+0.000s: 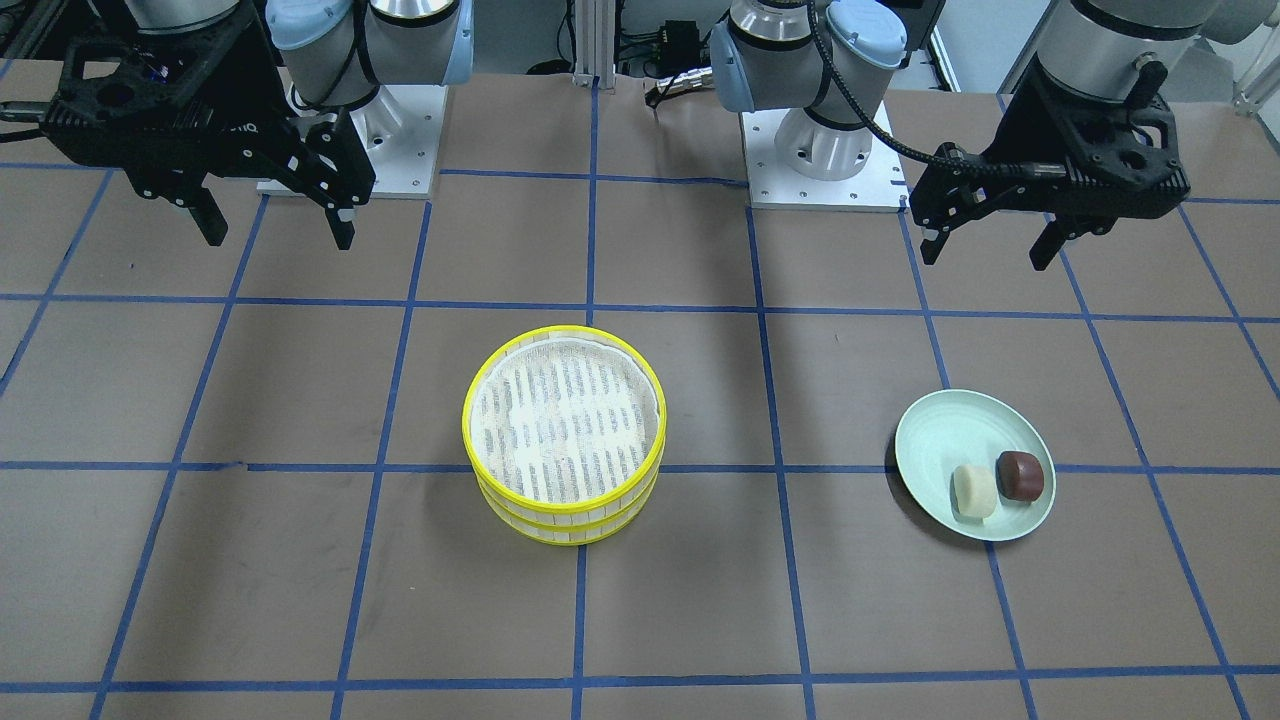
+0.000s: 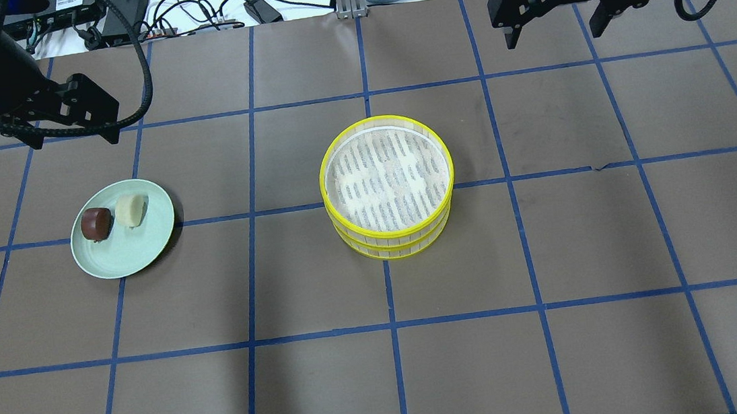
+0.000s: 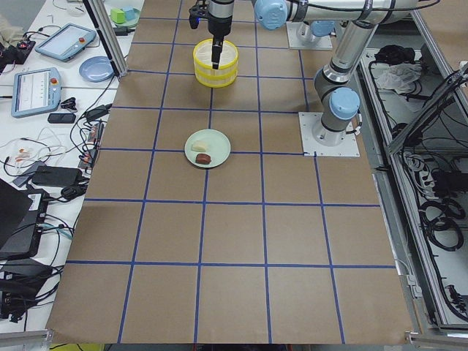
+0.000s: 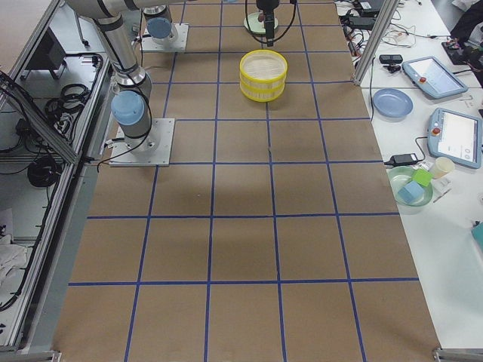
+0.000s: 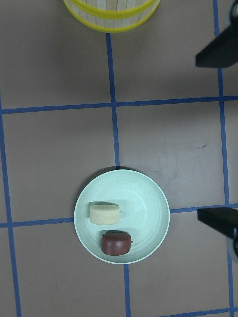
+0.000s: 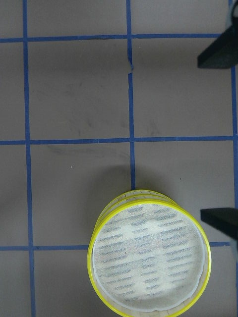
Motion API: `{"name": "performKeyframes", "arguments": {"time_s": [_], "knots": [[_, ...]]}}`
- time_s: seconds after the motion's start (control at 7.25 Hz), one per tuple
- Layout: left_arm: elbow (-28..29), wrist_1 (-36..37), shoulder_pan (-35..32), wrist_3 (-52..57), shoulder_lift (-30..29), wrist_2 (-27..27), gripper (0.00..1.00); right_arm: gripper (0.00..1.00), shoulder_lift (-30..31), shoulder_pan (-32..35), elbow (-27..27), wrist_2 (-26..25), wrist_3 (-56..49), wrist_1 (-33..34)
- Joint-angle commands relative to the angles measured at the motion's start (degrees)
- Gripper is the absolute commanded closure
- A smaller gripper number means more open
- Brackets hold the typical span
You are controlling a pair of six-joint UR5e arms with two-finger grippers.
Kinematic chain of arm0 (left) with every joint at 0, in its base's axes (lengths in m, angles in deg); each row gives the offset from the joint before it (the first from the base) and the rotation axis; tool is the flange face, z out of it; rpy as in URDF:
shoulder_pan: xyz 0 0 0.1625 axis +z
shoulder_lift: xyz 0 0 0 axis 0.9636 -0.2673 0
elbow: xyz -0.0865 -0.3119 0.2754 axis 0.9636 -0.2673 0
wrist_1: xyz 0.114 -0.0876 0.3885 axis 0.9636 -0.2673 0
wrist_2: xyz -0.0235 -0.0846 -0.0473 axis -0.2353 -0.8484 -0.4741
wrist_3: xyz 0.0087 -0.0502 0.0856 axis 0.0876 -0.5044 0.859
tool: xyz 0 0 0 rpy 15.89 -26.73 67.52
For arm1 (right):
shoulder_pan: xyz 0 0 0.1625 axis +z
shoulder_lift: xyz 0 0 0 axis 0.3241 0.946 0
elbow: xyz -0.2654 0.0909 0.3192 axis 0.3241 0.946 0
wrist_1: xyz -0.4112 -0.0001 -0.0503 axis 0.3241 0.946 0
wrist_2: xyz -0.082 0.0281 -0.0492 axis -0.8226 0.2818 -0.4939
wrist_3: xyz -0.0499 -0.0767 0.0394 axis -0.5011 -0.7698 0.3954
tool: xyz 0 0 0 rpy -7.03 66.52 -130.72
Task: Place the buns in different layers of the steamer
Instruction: 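Move the right gripper toward the yellow-rimmed steamer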
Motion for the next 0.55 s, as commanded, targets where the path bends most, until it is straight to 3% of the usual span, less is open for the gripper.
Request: {"name": "performKeyframes", "arguments": {"time_s": [0.0, 0.14, 0.41], "knots": [[-0.2, 0.0, 0.4, 0.3, -0.5, 0.1, 0.00, 0.00, 0.1, 0.1, -1.3, 0.6, -0.2, 0.1], [-0.2, -2.1, 0.5, 0.5, -0.4, 1.4, 0.00, 0.00, 0.1, 0.4, -2.5, 0.6, -0.2, 0.0], [-0.4, -2.2, 0.4, 0.0, -1.4, 3.0, 0.00, 0.00, -1.0, 0.8, -9.7, 0.9, 1.4, 0.5]]}}
